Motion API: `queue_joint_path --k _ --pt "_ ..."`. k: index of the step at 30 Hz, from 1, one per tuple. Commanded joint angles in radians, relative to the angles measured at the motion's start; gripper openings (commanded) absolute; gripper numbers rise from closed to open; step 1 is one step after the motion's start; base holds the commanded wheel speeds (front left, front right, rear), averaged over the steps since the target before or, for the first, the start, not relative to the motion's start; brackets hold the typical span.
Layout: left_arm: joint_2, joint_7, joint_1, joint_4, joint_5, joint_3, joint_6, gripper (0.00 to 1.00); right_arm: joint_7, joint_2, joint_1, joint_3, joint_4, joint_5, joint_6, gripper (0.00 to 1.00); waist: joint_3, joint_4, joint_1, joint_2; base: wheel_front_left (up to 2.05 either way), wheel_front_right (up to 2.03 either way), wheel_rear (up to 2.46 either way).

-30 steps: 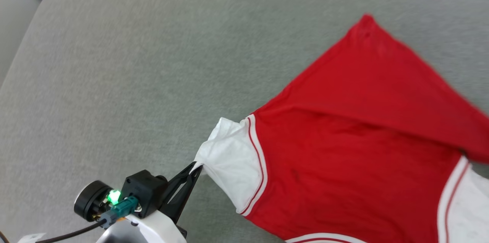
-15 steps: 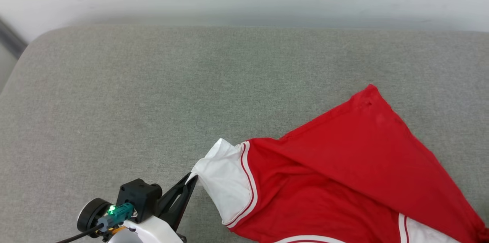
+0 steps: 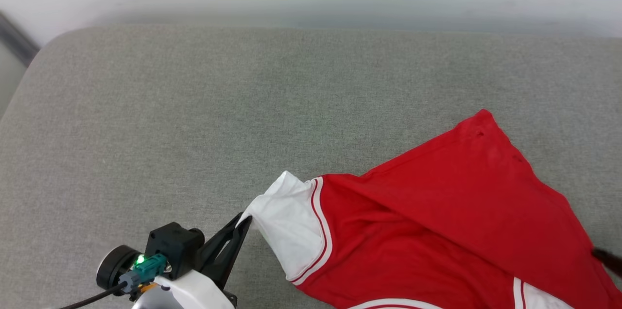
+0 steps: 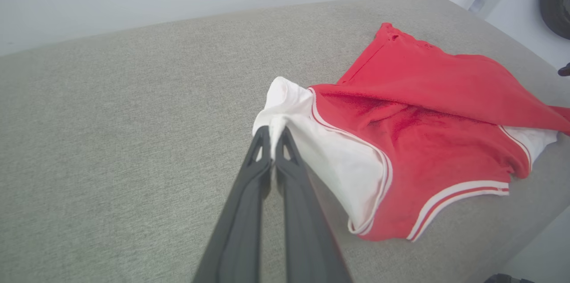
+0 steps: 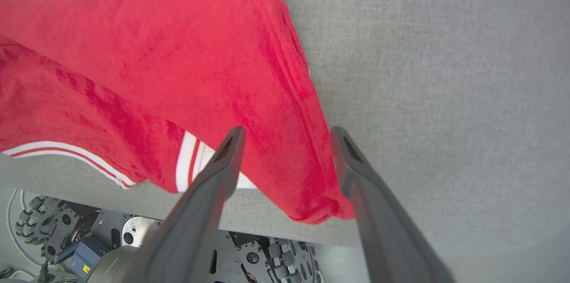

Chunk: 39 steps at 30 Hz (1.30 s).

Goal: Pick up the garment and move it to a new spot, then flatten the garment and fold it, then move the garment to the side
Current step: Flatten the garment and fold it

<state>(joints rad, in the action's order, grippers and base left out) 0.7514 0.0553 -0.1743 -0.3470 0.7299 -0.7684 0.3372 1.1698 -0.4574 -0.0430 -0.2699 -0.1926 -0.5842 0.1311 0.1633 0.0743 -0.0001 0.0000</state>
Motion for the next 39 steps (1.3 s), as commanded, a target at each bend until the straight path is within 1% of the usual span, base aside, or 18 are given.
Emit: queue_joint_path --k 1,4,8,11,15,17,19,27,31,35,36,37,38,39 --pt "0.004 0.001 -0.016 -0.008 -0.007 0.004 0.0 0.0 0.007 -0.006 0.032 0.009 -0.016 -0.009 -0.001 1.0 0.014 0.009 0.0001 0.0 0.0 0.0 0.0" --pt "0.005 0.005 -0.031 -0.026 -0.018 0.003 -0.001 0.0 0.03 -0.023 0.125 0.042 -0.046 -0.015 -0.001 1.0 0.043 0.027 0.0001 0.0 0.0 0.0 0.0" --pt "0.002 0.012 -0.052 -0.048 -0.034 -0.002 -0.001 0.0 0.065 -0.037 0.263 0.13 -0.029 0.013 -0.001 1.0 0.08 0.054 0.0001 0.0 0.0 0.0 0.0" --pt "-0.005 0.021 -0.076 -0.06 -0.047 -0.01 -0.008 0.0 0.079 -0.018 0.365 0.188 0.028 0.04 -0.001 1.0 0.117 0.084 0.0001 0.0 0.0 0.0 0.0" --pt "-0.025 0.03 -0.109 -0.074 -0.065 -0.02 -0.017 0.0 0.089 -0.003 0.491 0.221 0.127 0.083 -0.001 1.0 0.169 0.13 0.0001 0.0 0.0 0.0 0.0" --pt "-0.033 0.033 -0.122 -0.079 -0.07 -0.024 -0.017 0.0 0.097 -0.005 0.538 0.228 0.174 0.117 -0.001 1.0 0.195 0.153 0.0001 0.0 0.0 0.0 0.0" --pt "-0.045 0.03 -0.134 -0.08 -0.073 -0.028 -0.023 0.0 0.1 -0.021 0.577 0.237 0.216 0.147 -0.001 1.0 0.22 0.174 0.0001 0.0 0.0 0.0 0.0" --pt "-0.094 0.013 -0.171 -0.054 -0.088 -0.051 -0.046 0.0 0.081 -0.047 0.645 0.26 0.356 0.219 -0.001 1.0 0.276 0.233 0.0001 0.0 0.0 0.0 0.0" --pt "-0.105 0.009 -0.183 -0.041 -0.087 -0.052 -0.05 0.0 0.082 -0.064 0.622 0.291 0.411 0.225 -0.001 1.0 0.286 0.247 0.0001 0.0 0.0 0.0 0.0" --pt "-0.109 0.004 -0.186 -0.034 -0.085 -0.051 -0.053 0.0 0.101 -0.07 0.574 0.322 0.445 0.203 -0.001 1.0 0.292 0.254 0.0001 0.0 0.0 0.0 0.0" --pt "-0.109 0.002 -0.186 -0.032 -0.084 -0.051 -0.053 0.0 0.109 -0.07 0.559 0.33 0.45 0.197 -0.001 0.94 0.292 0.254 0.0001 0.0 0.0 0.0 0.0" --pt "-0.109 0.002 -0.185 -0.031 -0.084 -0.051 -0.053 0.0 0.118 -0.071 0.546 0.337 0.452 0.191 -0.001 0.42 0.292 0.254 0.0001 0.0 0.0 0.0 0.0" --pt "-0.109 0.001 -0.184 -0.029 -0.083 -0.051 -0.053 0.0 0.123 -0.072 0.535 0.344 0.452 0.187 -0.001 0.01 0.292 0.253 0.0001 0.0 0.0 0.0 0.0" --pt "-0.109 0.001 -0.184 -0.028 -0.081 -0.05 -0.053 0.0 0.126 -0.072 0.526 0.348 0.452 0.185 -0.001 0.0 0.291 0.252 0.0001 0.0 0.0 0.0 0.0"
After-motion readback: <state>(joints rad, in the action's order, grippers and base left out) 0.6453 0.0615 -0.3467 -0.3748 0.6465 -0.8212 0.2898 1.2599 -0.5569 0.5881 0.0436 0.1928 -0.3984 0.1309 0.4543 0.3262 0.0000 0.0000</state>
